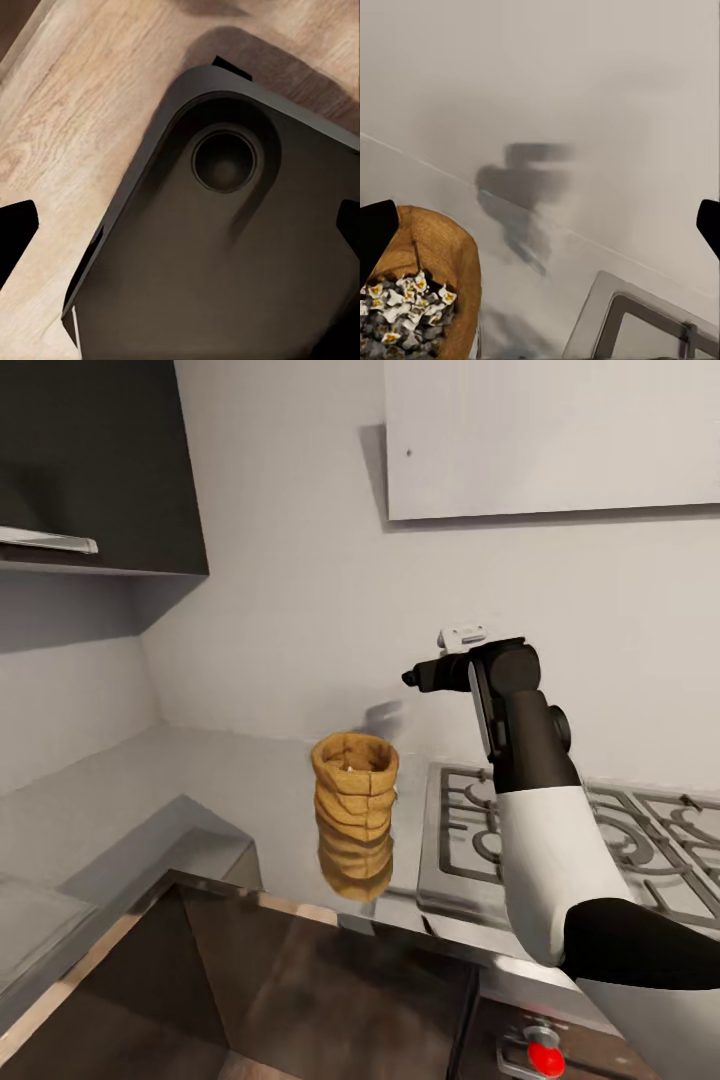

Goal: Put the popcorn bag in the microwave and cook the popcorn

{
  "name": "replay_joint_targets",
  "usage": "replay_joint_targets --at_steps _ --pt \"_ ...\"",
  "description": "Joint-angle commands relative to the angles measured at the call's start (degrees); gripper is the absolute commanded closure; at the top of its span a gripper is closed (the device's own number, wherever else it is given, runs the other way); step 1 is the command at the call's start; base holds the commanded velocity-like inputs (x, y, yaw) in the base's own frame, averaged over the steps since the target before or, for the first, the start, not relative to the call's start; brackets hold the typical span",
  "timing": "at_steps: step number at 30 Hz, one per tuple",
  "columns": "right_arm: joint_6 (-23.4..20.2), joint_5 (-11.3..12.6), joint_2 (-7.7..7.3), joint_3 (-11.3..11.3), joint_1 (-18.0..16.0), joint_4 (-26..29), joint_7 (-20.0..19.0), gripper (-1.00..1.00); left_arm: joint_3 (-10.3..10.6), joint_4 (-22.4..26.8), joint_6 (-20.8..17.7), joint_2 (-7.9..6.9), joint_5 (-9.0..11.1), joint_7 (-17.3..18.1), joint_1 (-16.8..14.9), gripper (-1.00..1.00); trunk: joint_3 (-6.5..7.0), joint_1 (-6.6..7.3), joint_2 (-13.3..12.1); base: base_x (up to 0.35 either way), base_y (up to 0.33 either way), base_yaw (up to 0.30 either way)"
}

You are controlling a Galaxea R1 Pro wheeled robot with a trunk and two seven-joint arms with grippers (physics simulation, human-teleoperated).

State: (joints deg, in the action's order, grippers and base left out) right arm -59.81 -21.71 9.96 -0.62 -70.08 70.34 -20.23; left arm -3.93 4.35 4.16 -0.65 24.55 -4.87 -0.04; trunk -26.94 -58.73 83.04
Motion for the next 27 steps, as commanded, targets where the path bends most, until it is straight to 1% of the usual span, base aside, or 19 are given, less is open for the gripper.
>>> replay_joint_targets --at_steps 1,2,3,6,9,12,14,15,16,17,18,19,22,24,27 --pt "-0.19 -0.56 0.03 0.0 -0.06 -0.37 -0.61 -1.0 -0.38 0.05 0.06 0.01 -0.23 -0.06 -0.01 -1.0 -0.06 0.0 0.04 0.016 0.177 -0.001" --pt "-0.19 -0.41 0.03 0.0 -0.06 -0.65 -0.82 -1.0 -0.32 0.09 0.07 0.02 -0.33 -0.09 -0.02 -1.0 -0.06 0.0 0.04 0.007 0.073 0.0" --pt "-0.19 -0.26 0.03 0.0 -0.06 -3.22 -1.05 -1.0 -0.35 0.1 0.06 0.03 -0.37 -0.14 0.01 -1.0 -0.06 0.0 0.04 0.001 0.01 0.0" --pt "-0.19 -0.01 0.03 0.15 -0.06 -6.85 -1.12 -1.0 -0.3 0.12 0.09 0.03 -0.43 -0.14 -0.03 -1.0 -0.06 0.0 0.04 0.0 0.004 0.0" --pt "-0.19 1.61 0.03 0.31 -0.06 -9.88 -1.06 -1.0 -0.29 0.13 0.09 0.08 -0.46 -0.21 -0.01 -1.0 -0.06 0.0 0.04 0.0 0.0 0.0" --pt "-0.19 2.36 0.03 0.39 -0.06 -12.88 -0.97 -1.0 -0.29 0.13 0.11 0.1 -0.46 -0.23 0.01 -1.0 -0.06 0.0 0.04 0.0 0.0 0.0" --pt "-0.19 2.49 0.03 0.42 -0.06 -15.76 -0.71 -1.0 -0.29 0.14 0.12 0.11 -0.46 -0.27 -0.01 -1.0 -0.06 0.0 0.04 0.0 0.0 0.0" --pt "-0.19 2.56 0.03 0.43 -0.06 -18.09 -0.61 -1.0 -0.29 0.14 0.13 0.12 -0.46 -0.3 0.0 -1.0 -0.06 0.0 0.04 0.0 0.0 0.0" --pt "1.07 2.64 0.03 0.48 -0.06 -20.94 -0.5 -1.0 -0.29 0.14 0.14 0.12 -0.46 -0.31 0.0 -1.0 -0.06 0.0 0.04 0.0 0.0 0.0" --pt "5.38 2.69 0.03 0.61 -0.06 -23.94 -0.37 -1.0 -0.29 0.14 0.14 0.12 -0.46 -0.31 -0.03 -1.0 -0.06 0.0 0.04 0.0 0.0 0.0" --pt "7.31 2.71 0.03 0.72 -0.06 -25.14 -0.31 -1.0 -0.29 0.14 0.14 0.12 -0.48 -0.32 -0.02 -1.0 -0.06 0.0 0.04 0.0 0.0 0.0" --pt "8.05 2.72 0.03 1.09 -0.06 -25.59 -0.24 -1.0 -0.29 0.14 0.14 0.12 -0.51 -0.32 -0.01 -1.0 -0.06 0.0 0.04 0.0 0.0 0.0" --pt "9.2 3.31 0.03 5.87 -0.06 -26.14 0.18 -1.0 -0.29 0.14 0.14 0.12 -0.58 -0.32 0.01 -1.0 -0.06 0.0 0.04 0.0 0.0 0.0" --pt "9.37 3.5 0.03 7.03 -0.06 -25.96 0.31 -1.0 -0.29 0.14 0.13 0.12 -0.62 -0.32 0.01 -1.0 -0.06 0.0 0.04 0.0 0.0 0.0" --pt "9.43 3.55 0.03 7.45 -0.06 -25.69 0.55 -1.0 -0.29 0.14 0.12 0.12 -0.63 -0.32 0.0 -1.0 -0.06 0.0 0.04 0.0 0.0 0.0"
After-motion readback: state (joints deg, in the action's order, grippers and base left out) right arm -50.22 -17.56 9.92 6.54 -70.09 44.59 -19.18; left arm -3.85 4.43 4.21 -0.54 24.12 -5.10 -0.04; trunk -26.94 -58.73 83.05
